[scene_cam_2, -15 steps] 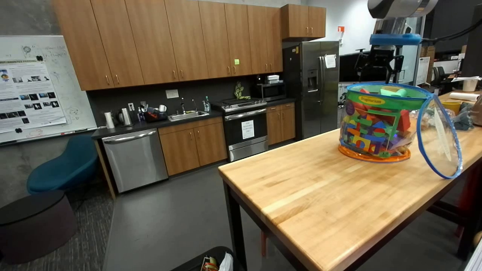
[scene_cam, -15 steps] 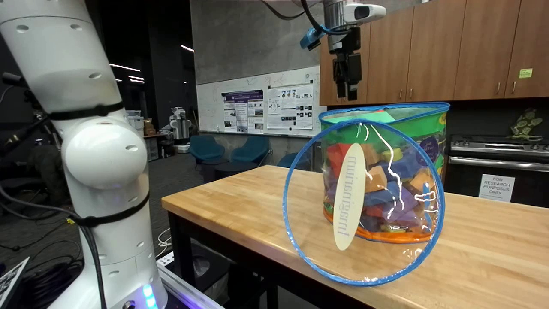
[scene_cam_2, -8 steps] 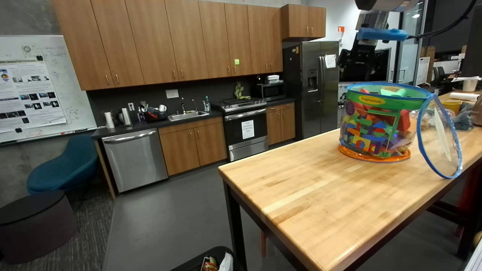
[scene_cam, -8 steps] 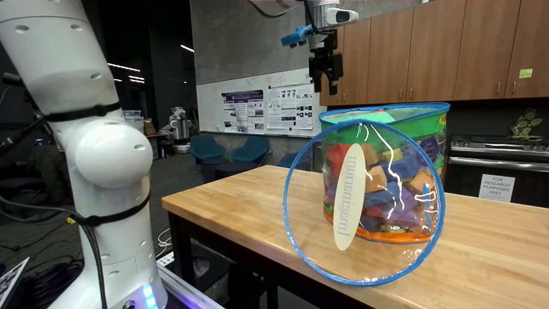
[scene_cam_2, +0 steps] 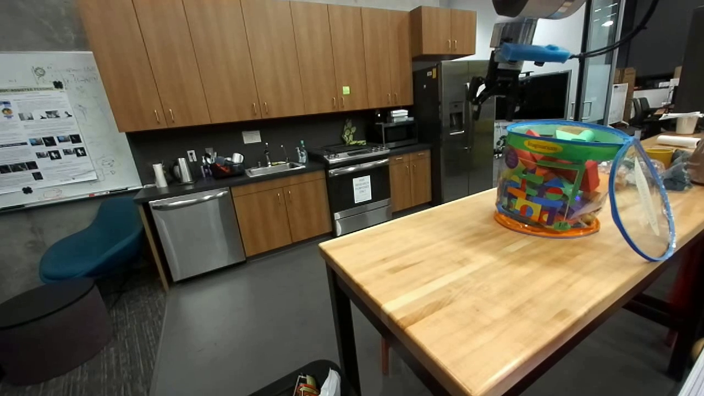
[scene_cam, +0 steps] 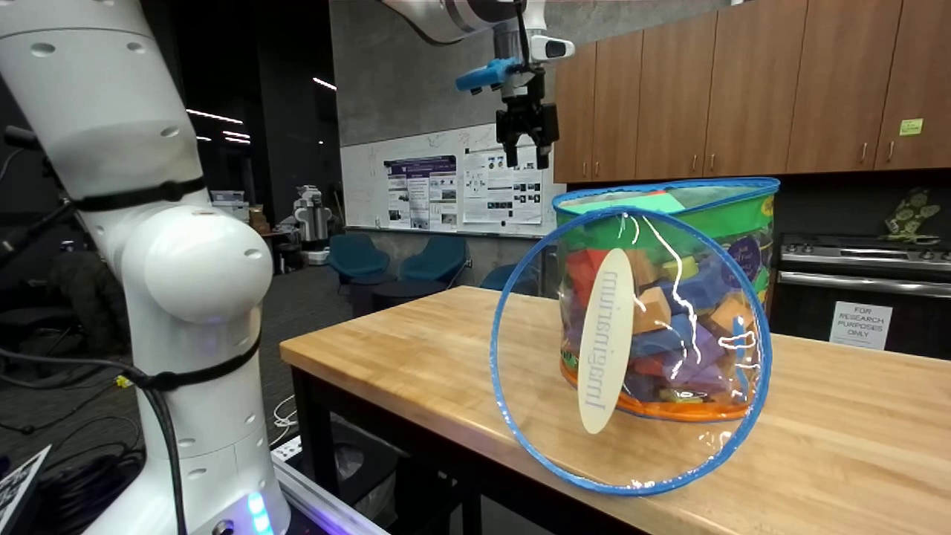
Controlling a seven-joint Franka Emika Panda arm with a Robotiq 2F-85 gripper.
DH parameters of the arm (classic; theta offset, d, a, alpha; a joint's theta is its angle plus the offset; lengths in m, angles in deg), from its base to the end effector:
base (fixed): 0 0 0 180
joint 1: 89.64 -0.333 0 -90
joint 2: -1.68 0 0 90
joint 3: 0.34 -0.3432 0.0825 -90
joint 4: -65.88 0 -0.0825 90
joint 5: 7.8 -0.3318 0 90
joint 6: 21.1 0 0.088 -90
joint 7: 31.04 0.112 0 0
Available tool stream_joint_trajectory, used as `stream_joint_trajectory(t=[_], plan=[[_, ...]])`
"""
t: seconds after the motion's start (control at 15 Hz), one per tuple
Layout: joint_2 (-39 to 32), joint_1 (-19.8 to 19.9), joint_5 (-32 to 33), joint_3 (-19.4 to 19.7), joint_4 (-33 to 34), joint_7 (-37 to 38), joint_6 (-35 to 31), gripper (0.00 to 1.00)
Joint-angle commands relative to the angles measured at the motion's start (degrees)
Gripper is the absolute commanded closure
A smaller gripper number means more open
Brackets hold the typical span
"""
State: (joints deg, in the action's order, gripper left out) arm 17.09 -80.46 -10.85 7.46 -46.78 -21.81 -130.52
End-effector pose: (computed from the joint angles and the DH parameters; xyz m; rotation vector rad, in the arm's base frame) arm 0.4178 -0.1325 0.6338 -2.9666 0.7085 -0.3294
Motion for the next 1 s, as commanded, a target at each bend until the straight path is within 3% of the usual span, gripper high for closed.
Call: stream_joint_trajectory(t=[0.0, 0.53, 0.93], plan=[[1.1, -1.2, 2.1, -1.9, -3.5, -0.7, -3.3, 0.0], [4.0, -2.9, 1.2, -3.7, -17.3, -0.6, -13.0, 0.0], [9.4, -3.3, 1.0, -4.7, -28.4, 0.3, -16.3, 0.0]])
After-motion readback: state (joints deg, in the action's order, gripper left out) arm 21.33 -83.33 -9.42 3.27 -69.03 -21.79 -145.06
